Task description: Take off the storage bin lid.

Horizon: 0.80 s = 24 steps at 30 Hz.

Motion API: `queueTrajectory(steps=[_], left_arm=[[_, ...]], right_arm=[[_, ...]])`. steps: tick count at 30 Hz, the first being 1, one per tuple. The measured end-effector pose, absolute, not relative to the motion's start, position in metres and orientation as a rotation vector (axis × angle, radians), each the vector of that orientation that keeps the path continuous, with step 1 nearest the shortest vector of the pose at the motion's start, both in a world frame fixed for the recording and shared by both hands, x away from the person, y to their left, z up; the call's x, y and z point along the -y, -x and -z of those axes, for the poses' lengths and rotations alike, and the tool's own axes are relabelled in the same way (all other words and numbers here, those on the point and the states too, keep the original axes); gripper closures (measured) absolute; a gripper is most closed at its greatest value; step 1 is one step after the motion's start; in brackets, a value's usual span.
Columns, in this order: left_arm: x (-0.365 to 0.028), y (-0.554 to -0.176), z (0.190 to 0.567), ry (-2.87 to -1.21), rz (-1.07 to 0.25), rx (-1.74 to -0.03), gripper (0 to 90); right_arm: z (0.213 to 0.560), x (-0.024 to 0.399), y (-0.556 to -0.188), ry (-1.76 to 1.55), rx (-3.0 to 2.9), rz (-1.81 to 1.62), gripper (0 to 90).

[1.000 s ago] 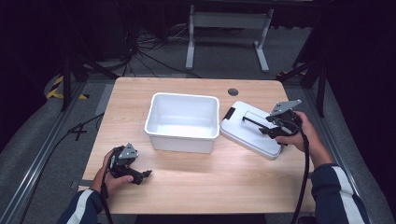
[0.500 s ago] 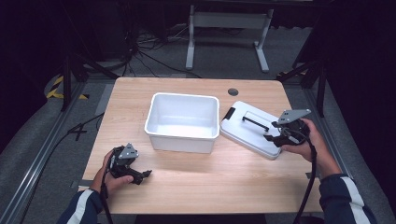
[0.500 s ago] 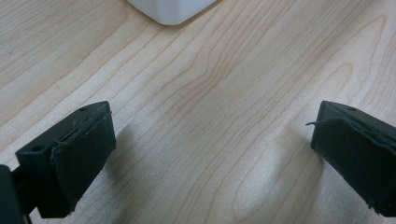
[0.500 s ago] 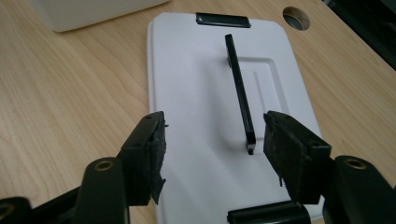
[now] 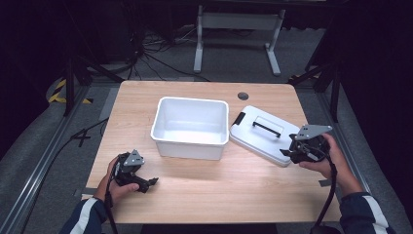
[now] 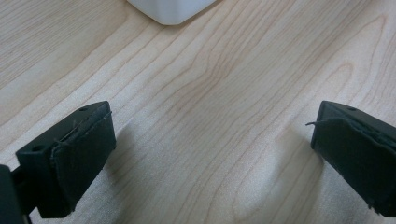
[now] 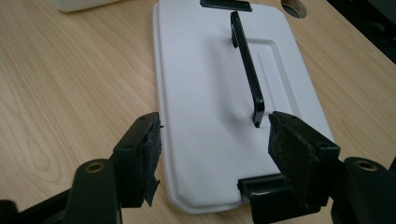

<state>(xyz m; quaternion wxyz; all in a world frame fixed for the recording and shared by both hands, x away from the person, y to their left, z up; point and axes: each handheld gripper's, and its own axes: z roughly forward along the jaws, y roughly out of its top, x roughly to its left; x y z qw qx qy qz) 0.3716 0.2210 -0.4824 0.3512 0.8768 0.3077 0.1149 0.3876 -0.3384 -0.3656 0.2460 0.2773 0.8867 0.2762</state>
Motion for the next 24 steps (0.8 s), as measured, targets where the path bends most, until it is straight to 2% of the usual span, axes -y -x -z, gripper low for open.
queueTrajectory(steps=[15,24], left_arm=[[-0.221,-0.372,0.482,-2.271,-0.296,-0.795,0.2],[-0.221,-0.372,0.482,-2.271,-0.296,-0.795,0.2]], right_arm=[[0.393,0.354,-0.365,-0.749,-2.42,-0.821,31.5],[0.423,0.367,-0.352,-0.811,-2.441,-0.87,31.4]])
